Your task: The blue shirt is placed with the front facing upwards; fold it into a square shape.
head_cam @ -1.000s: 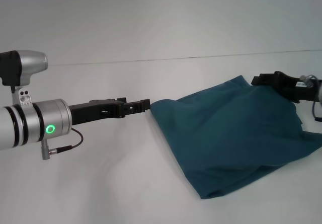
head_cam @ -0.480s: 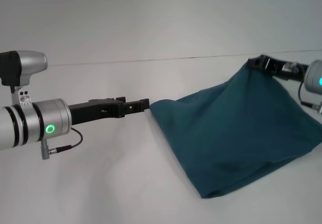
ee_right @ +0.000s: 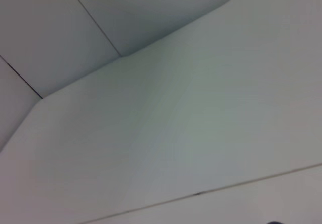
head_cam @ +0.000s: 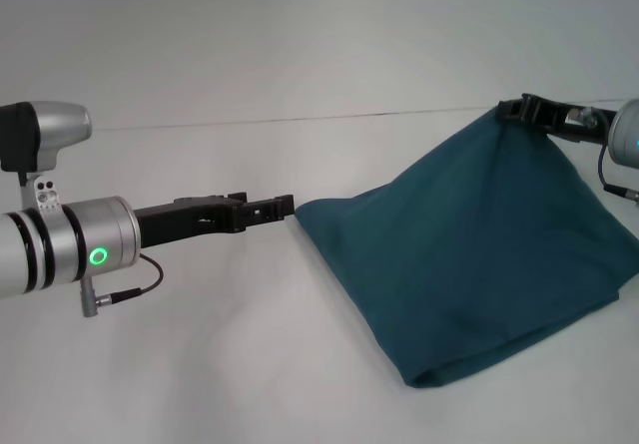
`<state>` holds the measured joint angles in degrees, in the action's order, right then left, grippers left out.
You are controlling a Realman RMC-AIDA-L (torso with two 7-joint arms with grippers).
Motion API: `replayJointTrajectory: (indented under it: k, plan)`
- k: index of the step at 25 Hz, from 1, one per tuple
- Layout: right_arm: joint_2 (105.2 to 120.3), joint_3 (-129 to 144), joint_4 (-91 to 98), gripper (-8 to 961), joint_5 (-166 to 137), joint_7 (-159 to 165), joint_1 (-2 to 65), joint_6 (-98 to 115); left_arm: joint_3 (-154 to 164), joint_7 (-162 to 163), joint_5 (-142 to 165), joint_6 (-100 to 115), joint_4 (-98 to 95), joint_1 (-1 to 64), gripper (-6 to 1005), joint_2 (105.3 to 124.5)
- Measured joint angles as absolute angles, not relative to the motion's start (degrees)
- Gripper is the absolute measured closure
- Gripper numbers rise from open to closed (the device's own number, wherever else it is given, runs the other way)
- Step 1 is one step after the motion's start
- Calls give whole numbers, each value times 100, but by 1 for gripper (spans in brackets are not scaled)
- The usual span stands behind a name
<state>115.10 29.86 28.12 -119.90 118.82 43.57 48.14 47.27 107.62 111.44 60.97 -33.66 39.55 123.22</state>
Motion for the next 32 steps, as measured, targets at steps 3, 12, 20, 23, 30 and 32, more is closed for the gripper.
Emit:
replayJointTrajectory:
  k: [3, 12, 20, 23, 30, 32]
  plan:
    - [11545, 3047, 2790, 933, -11989, 11884, 4320, 4701, 4727, 10763, 11144, 6097, -3366, 3959, 112, 12322]
    - [11596, 2987, 2900, 734, -11502, 11815, 3923, 4390, 4777, 10761, 11144, 6101, -3333, 3972, 112, 12324]
    - [11447, 2977, 3364, 376, -11107, 11815, 3406, 5427, 4782, 10770, 11148, 6086, -3272, 3975, 111, 12348]
    - [11404, 2972, 3559, 254, -11096, 11817, 3200, 6153, 4785, 10772, 11184, 6079, -3205, 4009, 111, 12359]
    - [11260, 2951, 3795, 82, -11024, 12041, 2995, 7010, 4835, 10975, 11258, 5985, -2890, 4209, 111, 12366]
    - [11181, 2945, 3811, 56, -10982, 12174, 2958, 7199, 4964, 11218, 11319, 5957, -2836, 4268, 112, 12366]
